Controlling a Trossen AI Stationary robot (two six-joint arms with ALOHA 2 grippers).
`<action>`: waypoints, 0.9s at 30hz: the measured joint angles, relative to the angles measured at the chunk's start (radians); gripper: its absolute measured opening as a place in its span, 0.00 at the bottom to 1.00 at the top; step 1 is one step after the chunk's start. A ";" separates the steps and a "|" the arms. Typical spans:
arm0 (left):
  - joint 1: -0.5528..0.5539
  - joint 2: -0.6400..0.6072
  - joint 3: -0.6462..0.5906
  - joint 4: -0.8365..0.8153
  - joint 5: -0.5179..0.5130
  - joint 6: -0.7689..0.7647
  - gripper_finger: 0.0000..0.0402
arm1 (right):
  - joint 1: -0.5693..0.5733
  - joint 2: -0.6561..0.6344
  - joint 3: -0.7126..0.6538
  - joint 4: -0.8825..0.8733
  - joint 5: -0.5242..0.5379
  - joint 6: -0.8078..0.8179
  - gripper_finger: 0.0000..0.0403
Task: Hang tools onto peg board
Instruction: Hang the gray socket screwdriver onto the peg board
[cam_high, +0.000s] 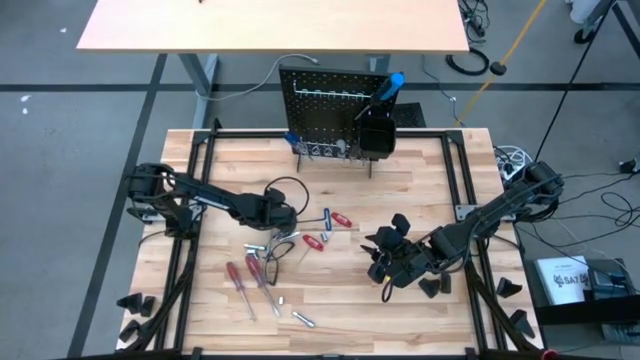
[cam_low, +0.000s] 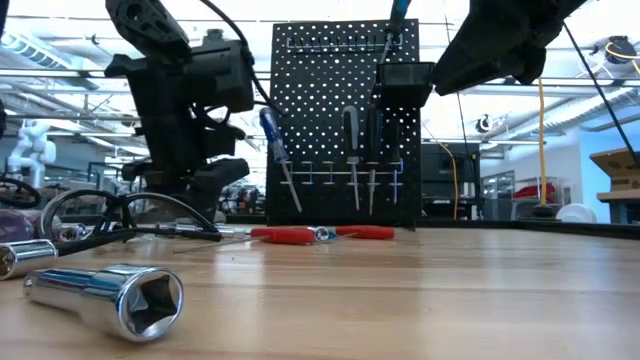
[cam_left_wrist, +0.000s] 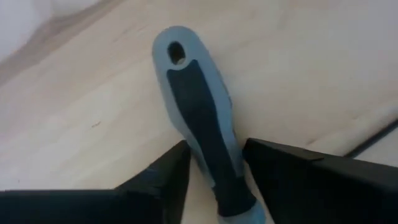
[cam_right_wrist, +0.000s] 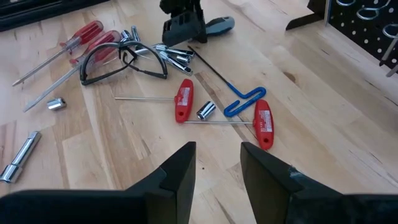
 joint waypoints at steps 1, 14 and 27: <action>0.000 0.000 0.000 0.004 0.002 0.010 0.36 | 0.000 0.000 0.000 0.000 0.000 0.000 0.29; -0.009 -0.047 0.046 0.076 -0.087 0.147 0.21 | 0.000 0.000 0.000 0.001 0.000 -0.010 0.29; -0.109 -0.304 0.032 0.849 -0.032 0.608 0.21 | 0.033 0.000 0.000 0.034 0.176 -0.064 0.29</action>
